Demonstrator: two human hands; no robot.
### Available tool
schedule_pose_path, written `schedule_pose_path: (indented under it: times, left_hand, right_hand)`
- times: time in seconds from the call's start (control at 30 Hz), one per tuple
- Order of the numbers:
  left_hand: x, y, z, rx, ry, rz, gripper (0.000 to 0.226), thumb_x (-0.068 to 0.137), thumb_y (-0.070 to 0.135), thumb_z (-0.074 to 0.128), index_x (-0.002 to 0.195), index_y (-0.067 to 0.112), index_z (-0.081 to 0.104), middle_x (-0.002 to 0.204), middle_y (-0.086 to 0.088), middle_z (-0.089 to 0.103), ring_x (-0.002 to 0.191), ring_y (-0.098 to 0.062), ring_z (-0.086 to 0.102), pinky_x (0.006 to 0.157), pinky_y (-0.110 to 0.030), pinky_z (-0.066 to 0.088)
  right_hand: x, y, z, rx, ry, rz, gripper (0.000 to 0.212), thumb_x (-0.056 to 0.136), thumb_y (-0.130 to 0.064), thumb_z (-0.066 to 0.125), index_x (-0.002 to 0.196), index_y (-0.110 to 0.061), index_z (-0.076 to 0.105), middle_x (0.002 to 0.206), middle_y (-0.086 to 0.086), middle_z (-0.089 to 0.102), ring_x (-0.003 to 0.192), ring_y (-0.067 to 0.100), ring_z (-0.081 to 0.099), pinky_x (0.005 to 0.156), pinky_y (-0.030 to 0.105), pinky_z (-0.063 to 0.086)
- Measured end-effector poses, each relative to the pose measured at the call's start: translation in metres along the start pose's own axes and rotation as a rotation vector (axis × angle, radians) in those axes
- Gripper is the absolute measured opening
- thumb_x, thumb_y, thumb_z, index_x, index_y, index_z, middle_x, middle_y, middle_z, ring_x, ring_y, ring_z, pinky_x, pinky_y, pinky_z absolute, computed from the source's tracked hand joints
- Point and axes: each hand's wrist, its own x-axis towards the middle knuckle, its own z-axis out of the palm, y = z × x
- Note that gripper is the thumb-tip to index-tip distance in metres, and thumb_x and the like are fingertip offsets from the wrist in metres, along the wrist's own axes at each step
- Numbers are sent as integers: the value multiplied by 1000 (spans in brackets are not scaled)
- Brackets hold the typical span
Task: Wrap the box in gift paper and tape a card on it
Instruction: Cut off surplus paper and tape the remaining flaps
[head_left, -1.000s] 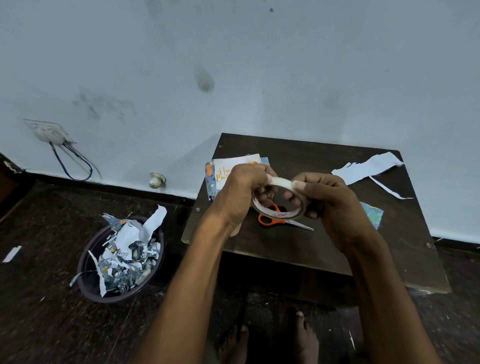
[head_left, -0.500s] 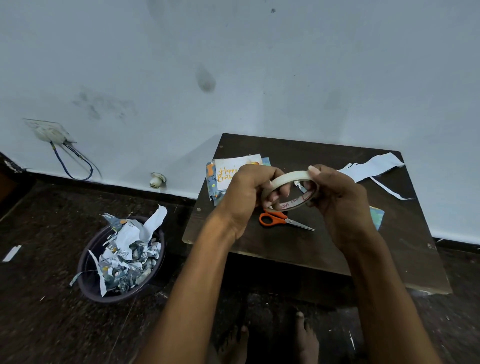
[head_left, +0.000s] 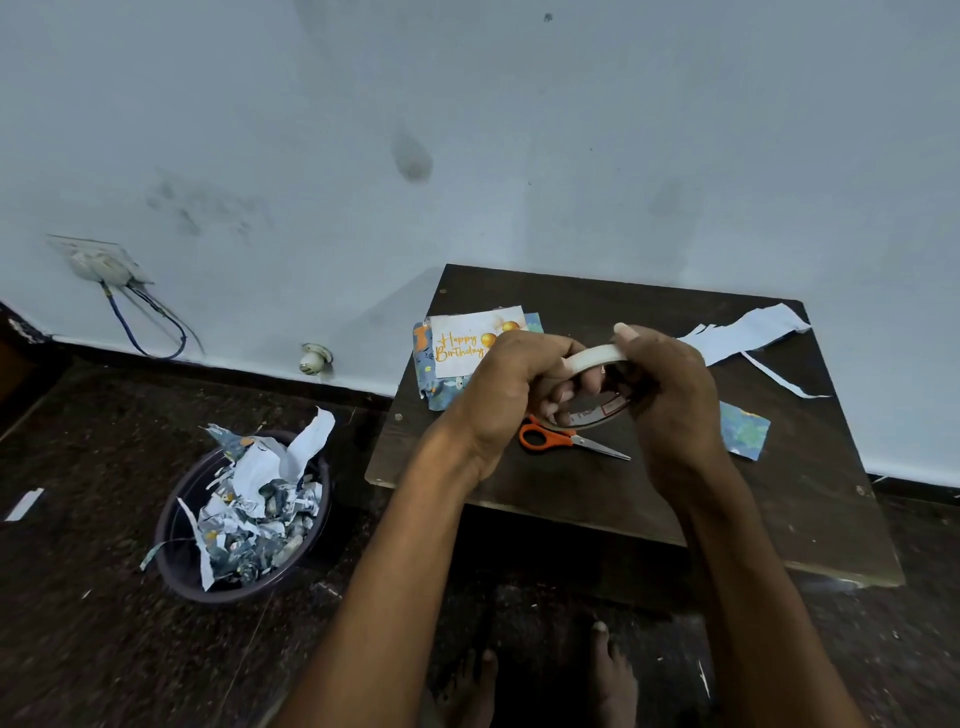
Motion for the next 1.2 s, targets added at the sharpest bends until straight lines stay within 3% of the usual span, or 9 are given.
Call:
schedule_pose_path:
  times: [0.07,0.2,0.27,0.43,0.53,0.67,0.8,0.97,1.2]
  left_hand:
    - [0,1,0,-23,-13,3,29,72,23,41,71,9,66,59,-3,44,56,-13,38,61,-26,45]
    - [-1,0,0,-15,2,2,29,72,23,39,68,8,64,58,-3,43,54,-13,37,60,-26,45]
    - [-2,1,0,8,24,3,29,74,25,39,64,9,60,55,-1,42,52,-12,37,58,-26,44]
    - [-4,2,3,137,59,14,41,92,24,48,53,13,54,47,8,47,46,-5,38,51,-23,32]
    - [-3,1,2,146,62,12,47,99,16,47,52,13,52,45,8,46,45,-5,37,53,-25,32]
    - [-3,2,3,160,40,9,37,83,31,44,53,11,51,45,8,43,46,-4,38,53,-25,32]
    - [-4,1,1,96,-21,9,33,79,27,39,59,6,54,46,8,44,49,-5,38,57,-30,30]
    - [-3,-1,0,50,-15,22,32,76,25,40,62,5,59,47,5,44,50,-8,38,57,-31,31]
    - [0,-3,0,102,41,30,42,88,26,52,49,13,60,47,-2,46,46,-7,38,55,-27,32]
  right_hand:
    - [1,-1,0,99,90,65,24,72,-30,70,67,-7,63,76,25,47,75,38,47,71,41,45]
    - [2,0,0,103,116,70,20,71,-22,61,53,-18,69,59,5,53,59,16,52,55,22,47]
    - [1,0,1,-36,37,-11,23,78,-24,58,57,-15,61,65,17,46,62,20,47,57,21,44]
    - [0,7,2,-189,-121,-144,45,91,-24,56,67,12,43,64,39,45,61,54,42,59,56,38]
    - [0,7,1,-199,-129,-178,43,92,-21,55,67,12,44,63,39,46,62,59,41,58,59,36]
    - [0,7,0,-214,-98,-180,40,92,-17,54,67,13,46,63,38,44,62,55,38,57,49,33]
    - [1,5,-1,-158,-137,-137,36,91,-16,52,66,9,49,60,33,56,62,55,47,62,40,39]
    - [-1,2,0,-114,-187,-116,31,92,-12,48,68,8,50,55,11,64,53,21,59,56,23,46]
    - [1,6,-1,-204,-138,-207,39,93,-16,51,66,12,49,62,35,47,58,30,37,56,26,33]
